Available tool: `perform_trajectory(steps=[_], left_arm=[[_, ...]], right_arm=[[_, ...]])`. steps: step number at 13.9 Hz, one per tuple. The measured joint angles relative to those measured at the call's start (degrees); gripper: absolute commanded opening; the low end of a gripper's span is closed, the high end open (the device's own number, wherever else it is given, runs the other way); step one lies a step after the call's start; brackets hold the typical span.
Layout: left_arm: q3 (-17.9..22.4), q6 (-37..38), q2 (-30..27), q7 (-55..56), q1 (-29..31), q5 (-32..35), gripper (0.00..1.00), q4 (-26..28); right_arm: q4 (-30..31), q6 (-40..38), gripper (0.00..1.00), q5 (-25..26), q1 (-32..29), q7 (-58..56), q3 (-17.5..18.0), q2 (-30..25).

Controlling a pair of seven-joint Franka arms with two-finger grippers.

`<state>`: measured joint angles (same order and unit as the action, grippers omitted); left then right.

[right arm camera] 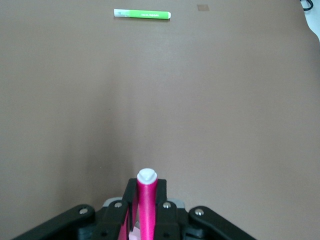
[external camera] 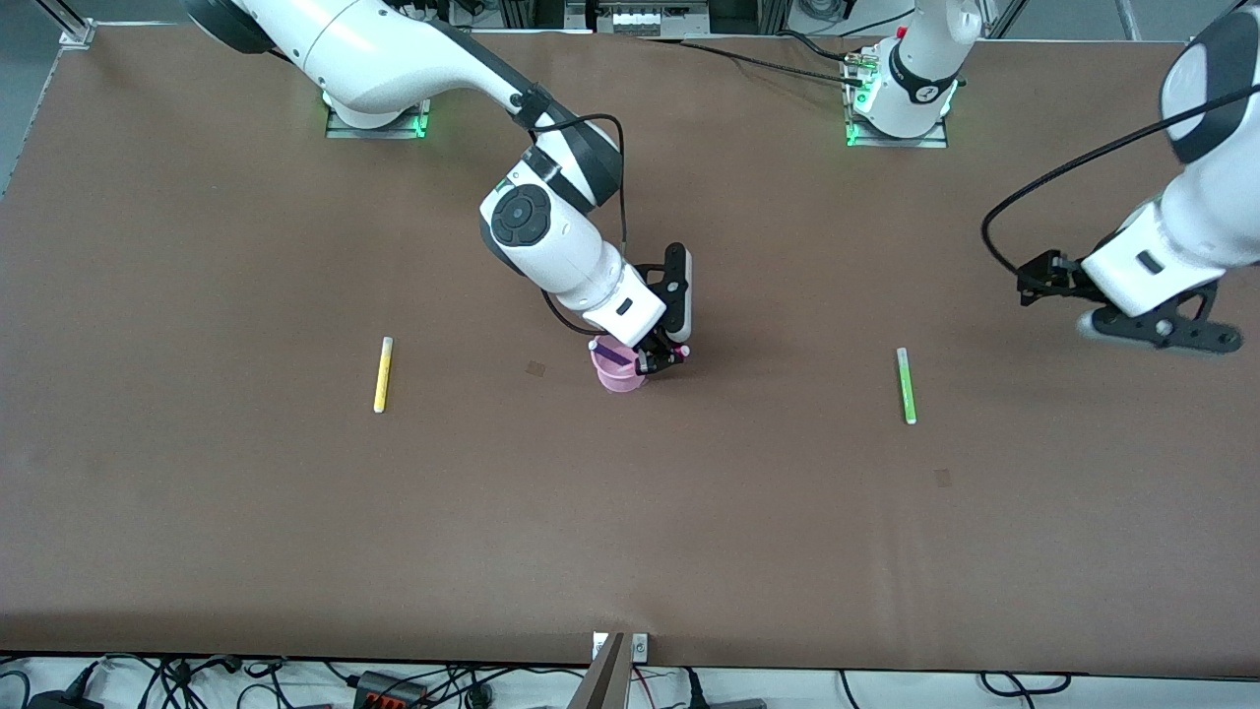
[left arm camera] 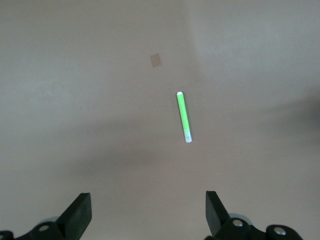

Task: Organize pens into pink holder with both arms
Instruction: 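Lower the magenta marker into the pink cup and open the right gripper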

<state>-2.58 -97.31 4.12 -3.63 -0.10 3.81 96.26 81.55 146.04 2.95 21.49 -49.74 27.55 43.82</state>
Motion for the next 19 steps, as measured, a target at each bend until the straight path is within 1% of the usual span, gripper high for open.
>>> perform_trajectory(steps=[3, 5, 7, 9, 11, 19], left_arm=[[0.38, -0.01, -4.07, 1.57, -0.01, -0.50, 1.00, 1.00], [0.38, 0.15, -5.08, 1.87, -0.06, -0.54, 1.00, 1.06], [0.30, 0.15, -5.15, 1.97, -0.23, -0.70, 1.00, 0.96], [0.35, 0.15, -5.14, 2.11, -0.29, -2.69, 1.00, 0.97], [0.55, 0.15, -5.14, 2.12, -0.11, -3.60, 1.00, 0.97], [0.66, 0.13, -4.39, 2.14, 0.53, -3.73, 1.00, 1.04]], right_arm=[[0.05, -0.04, 0.00, 0.15, 0.27, -0.58, 0.00, 0.06], [0.30, -0.15, 0.00, 0.15, 0.73, -0.73, 0.00, 0.19], [0.99, -0.23, 0.00, 0.16, 1.18, -0.74, 0.01, 0.27], [1.88, -0.74, 0.00, 0.16, 1.32, -0.74, 0.00, 0.31], [2.08, -2.68, 0.00, 0.16, 1.31, -0.74, 0.00, 0.28], [1.98, -4.68, 0.00, 0.17, 1.01, -0.78, -0.03, 0.08]])
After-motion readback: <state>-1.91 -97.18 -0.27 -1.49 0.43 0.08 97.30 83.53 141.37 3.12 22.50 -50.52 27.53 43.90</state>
